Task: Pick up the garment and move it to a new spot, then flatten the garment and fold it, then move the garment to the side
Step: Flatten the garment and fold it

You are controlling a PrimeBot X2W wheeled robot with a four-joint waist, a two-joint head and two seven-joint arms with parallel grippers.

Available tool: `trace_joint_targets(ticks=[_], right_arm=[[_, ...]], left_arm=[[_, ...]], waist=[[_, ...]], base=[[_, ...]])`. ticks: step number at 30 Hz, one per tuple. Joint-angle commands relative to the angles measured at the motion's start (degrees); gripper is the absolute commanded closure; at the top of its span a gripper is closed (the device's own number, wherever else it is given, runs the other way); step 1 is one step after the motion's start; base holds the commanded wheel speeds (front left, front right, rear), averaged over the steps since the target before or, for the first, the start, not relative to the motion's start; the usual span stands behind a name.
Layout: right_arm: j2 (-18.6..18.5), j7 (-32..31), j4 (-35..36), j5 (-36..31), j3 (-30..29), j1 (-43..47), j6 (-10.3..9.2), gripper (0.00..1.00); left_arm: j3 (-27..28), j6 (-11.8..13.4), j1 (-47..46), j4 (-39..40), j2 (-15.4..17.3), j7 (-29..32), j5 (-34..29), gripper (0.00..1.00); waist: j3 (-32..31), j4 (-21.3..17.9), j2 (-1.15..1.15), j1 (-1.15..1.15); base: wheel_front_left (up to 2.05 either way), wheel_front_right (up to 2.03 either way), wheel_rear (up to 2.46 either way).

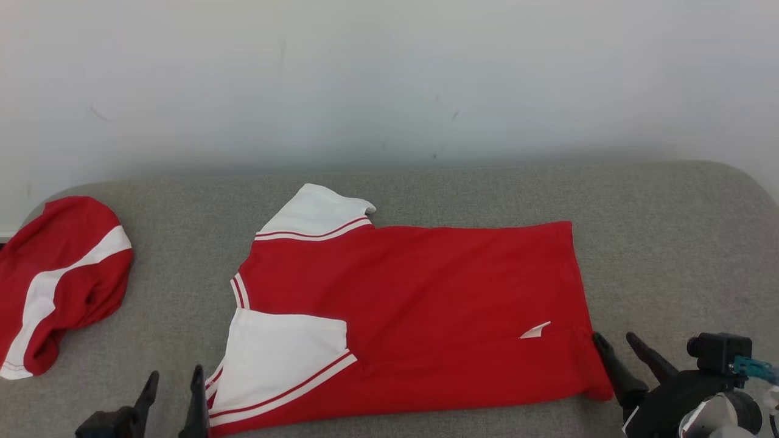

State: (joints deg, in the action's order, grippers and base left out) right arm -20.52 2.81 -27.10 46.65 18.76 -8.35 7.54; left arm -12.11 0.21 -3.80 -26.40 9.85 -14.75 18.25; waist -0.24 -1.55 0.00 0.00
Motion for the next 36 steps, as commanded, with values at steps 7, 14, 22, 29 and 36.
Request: trace_joint_targets(ticks=[7,14,22,29,36], right_arm=[[1.3,8.1,3.9,-6.7,-2.6,-1.0,-0.11,0.00],[3.6,12.3,5.4,-16.9,-7.2,-1.5,-0.11,0.00],[8.0,12.4,8.8,-25.3,-14.6,1.8,-0.11,0.00],[9.1,12.3,5.9,-27.1,-14.4,-1.3,-0.11,0.00],[8.2,11.3,-0.8,-26.9,-11.4,-8.9,-0.11,0.00]], left_arm=[[3.6,3.3,1.5,10.1,-0.8,-0.5,-4.3,0.00],[5.8,4.2,2.8,13.4,-1.3,-0.6,-7.9,0.00],[8.5,4.7,4.1,14.8,-1.2,-0.6,-8.7,0.00],[8.3,1.7,-0.1,12.5,-0.6,-0.6,-8.3,0.00],[6.5,-2.2,-8.8,5.9,0.6,0.1,-7.9,0.00]], waist=[[0.2,0.0,0.00,0.00],[0.5,0.3,0.00,0.00],[0.5,0.8,0.00,0.00],[1.8,0.6,0.00,0.00],[4.0,-0.5,0.00,0.00]], base=[[0.00,0.00,0.00],[0.00,0.00,0.00],[0.00,0.00,0.00],[0.00,0.00,0.00],[0.00,0.00,0.00]])
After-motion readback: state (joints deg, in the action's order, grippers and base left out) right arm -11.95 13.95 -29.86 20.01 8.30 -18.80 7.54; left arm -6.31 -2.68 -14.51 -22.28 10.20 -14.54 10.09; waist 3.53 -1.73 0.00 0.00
